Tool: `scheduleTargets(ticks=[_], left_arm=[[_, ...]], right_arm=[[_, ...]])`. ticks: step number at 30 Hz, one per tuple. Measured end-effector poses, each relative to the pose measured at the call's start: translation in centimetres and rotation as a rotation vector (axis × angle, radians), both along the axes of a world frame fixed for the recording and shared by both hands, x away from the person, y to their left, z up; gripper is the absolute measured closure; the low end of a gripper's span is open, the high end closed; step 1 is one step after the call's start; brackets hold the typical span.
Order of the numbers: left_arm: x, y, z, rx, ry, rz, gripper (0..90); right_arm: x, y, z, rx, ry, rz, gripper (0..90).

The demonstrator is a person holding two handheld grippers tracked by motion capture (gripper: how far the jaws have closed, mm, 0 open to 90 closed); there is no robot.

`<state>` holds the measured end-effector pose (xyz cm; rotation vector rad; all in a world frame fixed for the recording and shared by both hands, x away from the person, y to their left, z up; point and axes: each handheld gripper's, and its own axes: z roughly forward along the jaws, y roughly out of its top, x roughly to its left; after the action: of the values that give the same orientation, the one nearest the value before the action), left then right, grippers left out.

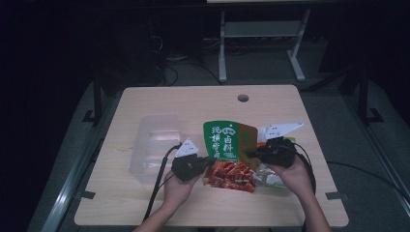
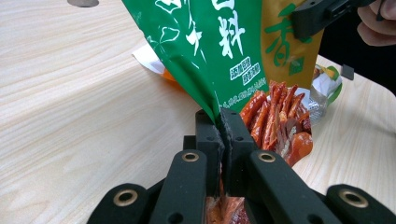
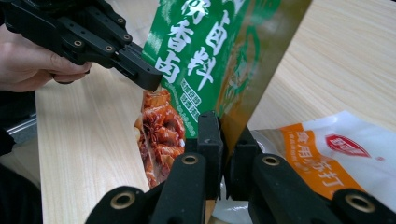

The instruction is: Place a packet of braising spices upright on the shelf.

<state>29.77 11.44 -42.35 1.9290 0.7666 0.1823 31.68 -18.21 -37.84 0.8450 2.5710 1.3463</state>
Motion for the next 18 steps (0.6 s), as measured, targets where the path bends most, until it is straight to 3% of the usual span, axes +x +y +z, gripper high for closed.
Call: scheduleTargets(ticks=[10, 14, 18], left_arm=[[-0.3, -0.1, 0.2, 0.025, -0.024, -0.019, 87.5], [-0.6, -0.1, 0.2, 0.035, -0.041, -0.014, 86.0], [-1.3, -0.1, 0.3, 0.048, -0.059, 0.000, 80.3]], right_arm=[[0.2, 1.1, -0.3, 0.003, 0.019, 0.035, 81.8], [0.1, 1.2, -0.4, -0.008, 0.012, 0.038, 88.8], [0.0, 1.1, -0.2, 0.013, 0.020, 0.044, 89.3]])
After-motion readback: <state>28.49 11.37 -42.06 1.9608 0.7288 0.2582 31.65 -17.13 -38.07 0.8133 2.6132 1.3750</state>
